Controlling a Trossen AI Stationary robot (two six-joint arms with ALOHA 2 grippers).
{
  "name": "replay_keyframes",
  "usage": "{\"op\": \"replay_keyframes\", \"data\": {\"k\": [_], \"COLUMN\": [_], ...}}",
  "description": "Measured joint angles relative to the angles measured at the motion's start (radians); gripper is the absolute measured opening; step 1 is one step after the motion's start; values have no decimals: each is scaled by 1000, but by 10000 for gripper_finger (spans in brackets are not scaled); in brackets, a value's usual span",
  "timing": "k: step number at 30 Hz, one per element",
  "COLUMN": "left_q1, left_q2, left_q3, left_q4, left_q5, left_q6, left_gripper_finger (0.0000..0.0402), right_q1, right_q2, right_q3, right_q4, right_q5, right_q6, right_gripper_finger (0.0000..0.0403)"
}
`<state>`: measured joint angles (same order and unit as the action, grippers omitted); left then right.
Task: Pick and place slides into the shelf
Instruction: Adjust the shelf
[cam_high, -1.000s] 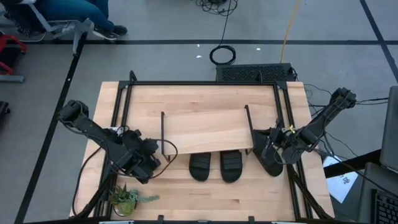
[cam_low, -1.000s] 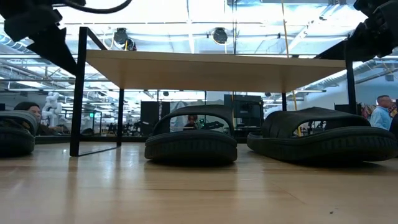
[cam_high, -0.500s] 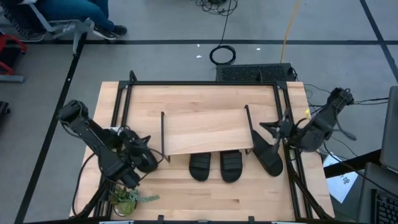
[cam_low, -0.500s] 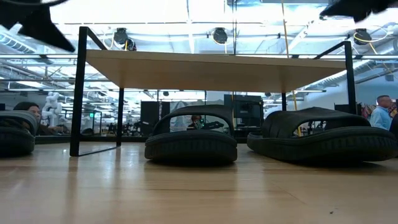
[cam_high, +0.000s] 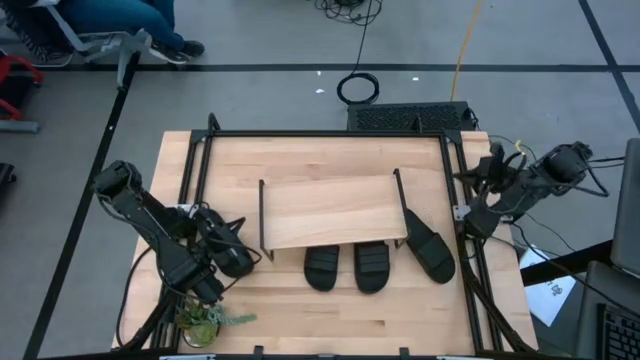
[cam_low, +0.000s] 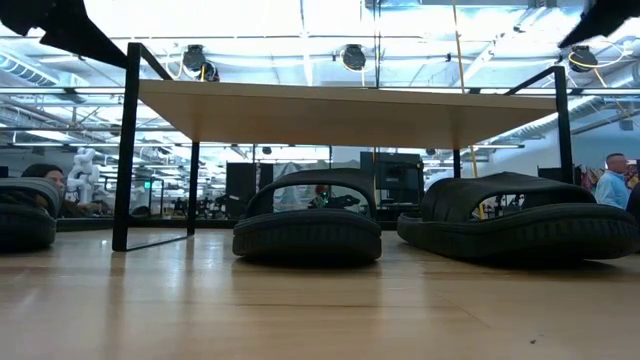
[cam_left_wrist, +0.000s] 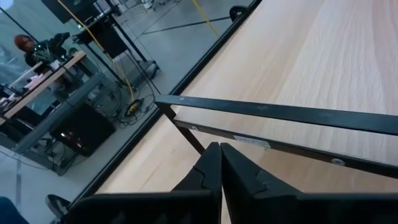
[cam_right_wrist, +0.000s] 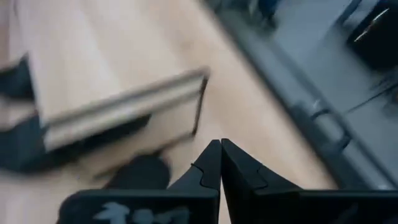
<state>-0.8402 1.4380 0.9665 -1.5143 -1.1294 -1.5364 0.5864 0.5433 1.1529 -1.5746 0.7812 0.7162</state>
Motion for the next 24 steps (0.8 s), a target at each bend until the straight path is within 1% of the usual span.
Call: {"op": "replay_keyframes", "data": {"k": [1,5,8,10,13,18,20,22,23,24], "left_q1": [0,1,2,2,2,2,2,2,2,2], "left_q2": [0,0,0,0,0,0,0,0,0,0], "left_q3": [0,0,0,0,0,0,0,0,0,0], "left_q4": [0,1,1,5,5,6,12,19,23,27], "left_q5": [0,0,0,0,0,0,1,1,1,1], "left_q6": [8,13,12,11,11,11,10,10,10,10], "left_gripper_finger": [9,17,21,21,21,21,21,21,21,21], "right_q1": [-10,-24,-24,-24,-25,-50,-86,-141,-172,-206], "right_q2": [1,16,42,58,83,151,188,233,255,276], "right_q3": [-3,-45,-75,-94,-134,-188,-202,-216,-221,-226], "right_q4": [0,61,64,73,113,217,226,226,227,233], "right_q5": [-57,-260,-350,-388,-421,-421,-434,-447,-464,-505], "right_q6": [-18,-180,-256,-277,-321,-370,-391,-428,-449,-470], "right_gripper_finger": [0,3,23,47,93,172,189,194,194,193]}}
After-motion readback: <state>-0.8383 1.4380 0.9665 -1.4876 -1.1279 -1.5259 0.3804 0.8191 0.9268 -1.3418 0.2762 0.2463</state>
